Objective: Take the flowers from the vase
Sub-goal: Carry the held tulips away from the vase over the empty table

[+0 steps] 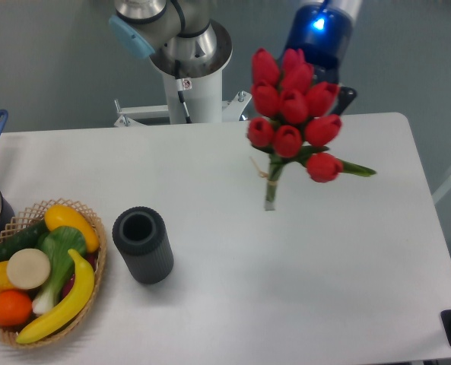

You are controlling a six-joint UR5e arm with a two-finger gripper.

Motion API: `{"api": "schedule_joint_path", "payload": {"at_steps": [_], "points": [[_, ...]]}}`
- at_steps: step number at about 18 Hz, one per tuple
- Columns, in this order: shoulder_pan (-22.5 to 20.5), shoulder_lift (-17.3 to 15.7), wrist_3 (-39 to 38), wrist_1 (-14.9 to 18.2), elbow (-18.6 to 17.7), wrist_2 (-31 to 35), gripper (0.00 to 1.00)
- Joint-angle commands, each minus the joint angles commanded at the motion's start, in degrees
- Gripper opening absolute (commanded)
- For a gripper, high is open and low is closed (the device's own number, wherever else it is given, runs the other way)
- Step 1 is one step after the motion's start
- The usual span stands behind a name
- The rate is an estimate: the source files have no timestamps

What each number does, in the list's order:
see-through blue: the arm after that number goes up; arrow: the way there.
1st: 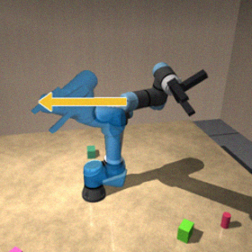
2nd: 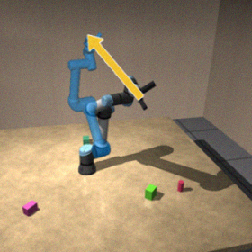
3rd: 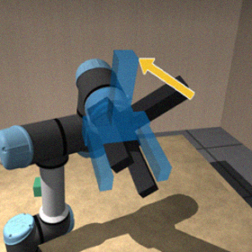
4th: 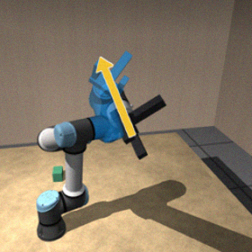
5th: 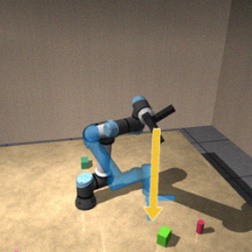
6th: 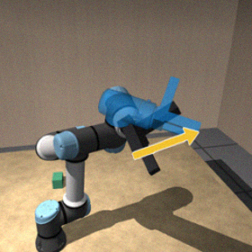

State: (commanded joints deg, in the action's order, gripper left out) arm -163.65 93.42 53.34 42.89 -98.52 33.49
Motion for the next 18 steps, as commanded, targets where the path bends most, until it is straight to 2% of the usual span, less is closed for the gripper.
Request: {"api": "schedule_joint_path", "payload": {"at_steps": [7,18], "points": [[-0.6,3.0,1.1,-0.1,0.5,0.4,0.44],[-2.8,3.0,1.2,-0.1,-0.3,-0.1,0.44]]}}
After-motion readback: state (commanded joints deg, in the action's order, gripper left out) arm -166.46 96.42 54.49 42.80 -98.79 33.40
